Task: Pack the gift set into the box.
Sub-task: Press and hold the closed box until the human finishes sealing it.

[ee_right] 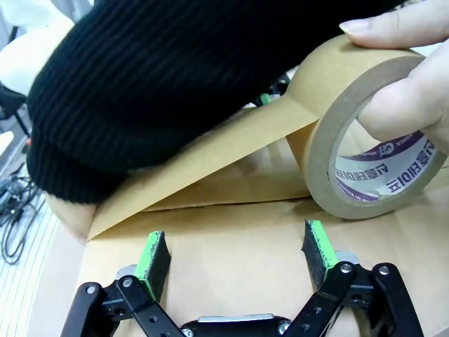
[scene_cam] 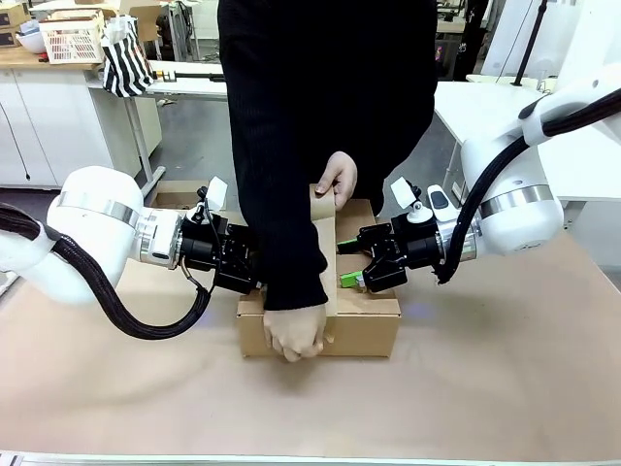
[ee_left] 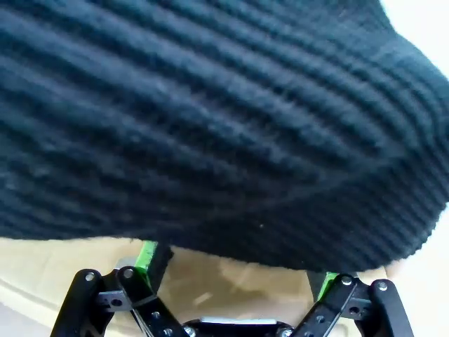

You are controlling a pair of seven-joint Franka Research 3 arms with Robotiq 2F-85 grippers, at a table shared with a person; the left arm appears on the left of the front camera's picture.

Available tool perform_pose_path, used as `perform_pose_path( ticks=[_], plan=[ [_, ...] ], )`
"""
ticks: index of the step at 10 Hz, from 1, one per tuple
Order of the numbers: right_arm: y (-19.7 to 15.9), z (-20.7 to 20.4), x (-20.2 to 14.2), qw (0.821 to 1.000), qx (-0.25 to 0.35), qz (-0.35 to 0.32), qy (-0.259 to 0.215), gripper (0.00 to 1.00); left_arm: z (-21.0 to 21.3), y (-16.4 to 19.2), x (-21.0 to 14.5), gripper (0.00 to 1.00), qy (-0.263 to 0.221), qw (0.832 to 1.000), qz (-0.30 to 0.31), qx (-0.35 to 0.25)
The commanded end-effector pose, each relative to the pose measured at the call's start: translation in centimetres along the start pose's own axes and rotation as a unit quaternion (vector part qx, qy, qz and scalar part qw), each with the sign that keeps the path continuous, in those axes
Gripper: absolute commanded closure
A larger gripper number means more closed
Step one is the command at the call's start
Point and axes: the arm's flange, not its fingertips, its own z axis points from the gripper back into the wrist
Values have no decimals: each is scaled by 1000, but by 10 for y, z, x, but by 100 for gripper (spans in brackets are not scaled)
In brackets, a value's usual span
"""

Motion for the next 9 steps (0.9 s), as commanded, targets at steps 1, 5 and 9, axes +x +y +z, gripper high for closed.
perform_pose_path(
  ticks=[1,5,9],
  plan=[
    [2,-1,-4,1000,-5,2,-2,0,0,-1,-2,0,3,1000,-5,1],
    [2,-1,-4,1000,-5,2,-2,0,0,-1,-2,0,3,1000,-5,1],
    [2,-1,-4,1000,-5,2,-2,0,0,-1,-2,0,3,1000,-5,1]
  ],
)
